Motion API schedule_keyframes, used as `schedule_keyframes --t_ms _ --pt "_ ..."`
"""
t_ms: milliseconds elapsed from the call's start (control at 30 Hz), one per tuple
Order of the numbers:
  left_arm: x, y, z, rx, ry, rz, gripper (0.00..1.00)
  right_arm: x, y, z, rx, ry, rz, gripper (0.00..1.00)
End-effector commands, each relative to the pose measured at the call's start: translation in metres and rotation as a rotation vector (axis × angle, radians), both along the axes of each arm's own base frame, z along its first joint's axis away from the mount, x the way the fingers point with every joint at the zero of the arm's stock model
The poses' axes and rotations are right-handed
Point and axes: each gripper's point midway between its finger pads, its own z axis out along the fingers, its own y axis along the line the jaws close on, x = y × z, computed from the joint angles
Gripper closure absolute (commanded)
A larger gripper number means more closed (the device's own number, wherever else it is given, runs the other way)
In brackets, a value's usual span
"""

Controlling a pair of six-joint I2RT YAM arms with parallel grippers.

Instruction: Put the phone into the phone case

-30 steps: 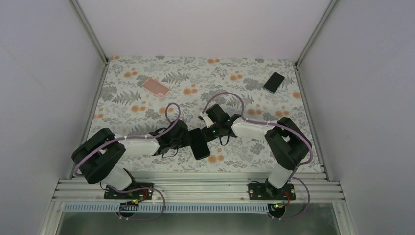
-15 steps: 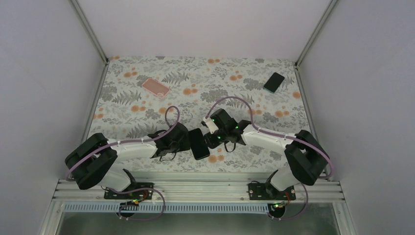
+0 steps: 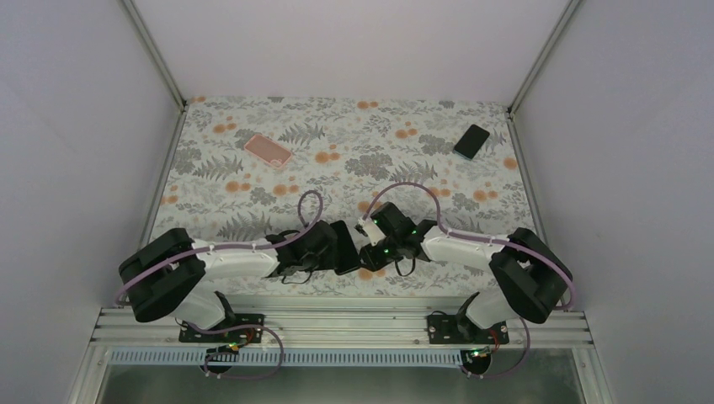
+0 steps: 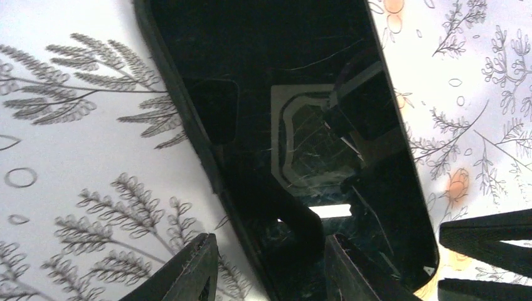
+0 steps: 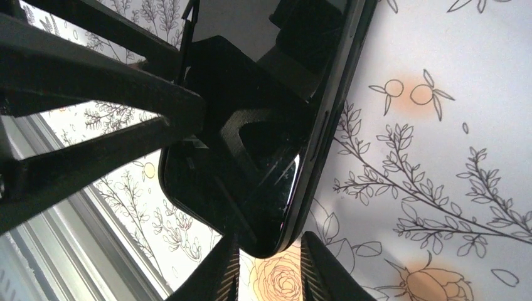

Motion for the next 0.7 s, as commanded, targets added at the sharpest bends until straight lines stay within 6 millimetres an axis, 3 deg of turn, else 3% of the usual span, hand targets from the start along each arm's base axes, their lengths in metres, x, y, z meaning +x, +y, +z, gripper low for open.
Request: schedule_keyframes --t_ms 0,300,667 --pt "-0.011 0.003 -0.017 0.054 0.060 -0.007 0.56 0.002 0.001 -0.005 0.021 0.013 -0.013 0.78" --pt "-0.016 0.010 -0.028 0.091 0.081 -0.002 0.57 -0.005 -0.009 -0.029 -0.059 0.059 -0.020 0.88" --pt "-0.019 0.019 -0.038 0.124 0.100 0.008 0.57 0.001 -0.028 -0.056 -0.288 0.026 -0.065 0.92"
